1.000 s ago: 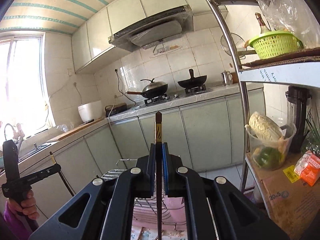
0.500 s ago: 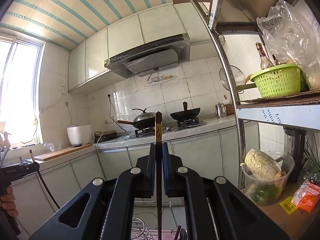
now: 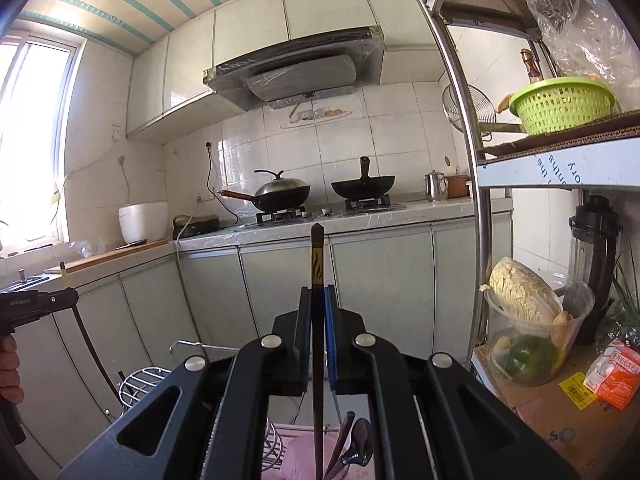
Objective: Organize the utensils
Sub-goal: 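Lower the paintbrush into the pink cup and open the left gripper, then grasp a wooden chopstick with the left gripper while the right gripper grasps another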
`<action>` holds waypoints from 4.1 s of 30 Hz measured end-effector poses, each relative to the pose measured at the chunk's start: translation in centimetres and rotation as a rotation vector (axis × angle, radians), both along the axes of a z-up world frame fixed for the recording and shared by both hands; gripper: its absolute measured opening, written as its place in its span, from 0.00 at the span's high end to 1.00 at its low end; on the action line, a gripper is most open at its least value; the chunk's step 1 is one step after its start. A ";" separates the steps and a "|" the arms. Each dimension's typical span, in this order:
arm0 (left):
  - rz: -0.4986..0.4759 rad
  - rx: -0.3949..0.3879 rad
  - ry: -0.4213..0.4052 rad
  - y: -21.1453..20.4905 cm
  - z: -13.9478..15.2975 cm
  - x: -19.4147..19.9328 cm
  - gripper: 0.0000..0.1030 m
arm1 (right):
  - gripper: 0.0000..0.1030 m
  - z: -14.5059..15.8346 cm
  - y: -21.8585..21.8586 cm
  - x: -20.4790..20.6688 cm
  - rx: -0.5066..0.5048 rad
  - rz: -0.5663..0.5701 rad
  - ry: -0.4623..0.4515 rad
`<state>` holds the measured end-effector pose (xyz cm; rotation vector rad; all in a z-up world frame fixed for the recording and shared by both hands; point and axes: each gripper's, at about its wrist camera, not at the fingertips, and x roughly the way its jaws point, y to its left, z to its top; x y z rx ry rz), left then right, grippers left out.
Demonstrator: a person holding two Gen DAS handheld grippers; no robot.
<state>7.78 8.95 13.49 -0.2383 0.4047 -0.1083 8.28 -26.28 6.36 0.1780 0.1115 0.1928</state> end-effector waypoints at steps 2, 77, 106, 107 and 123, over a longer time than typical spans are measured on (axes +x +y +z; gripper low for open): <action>-0.005 -0.005 0.026 0.1 -0.9 0.2 0.95 | 0.94 -0.8 0.1 0.1 0.004 0.008 0.024; -0.235 -0.011 0.751 -7.3 -23.8 -0.2 0.63 | 0.81 -22.0 4.0 -2.3 -0.011 0.301 0.878; -0.211 0.065 0.828 -5.3 -26.6 -0.4 0.94 | 0.84 -25.0 7.5 6.0 0.242 0.285 1.141; -0.213 0.068 0.825 -5.2 -26.6 -0.4 0.94 | 0.85 -25.2 7.3 6.1 0.256 0.277 1.149; -0.231 0.068 0.873 -5.4 -27.4 0.3 0.93 | 0.92 -24.2 -0.2 2.6 0.435 0.207 1.069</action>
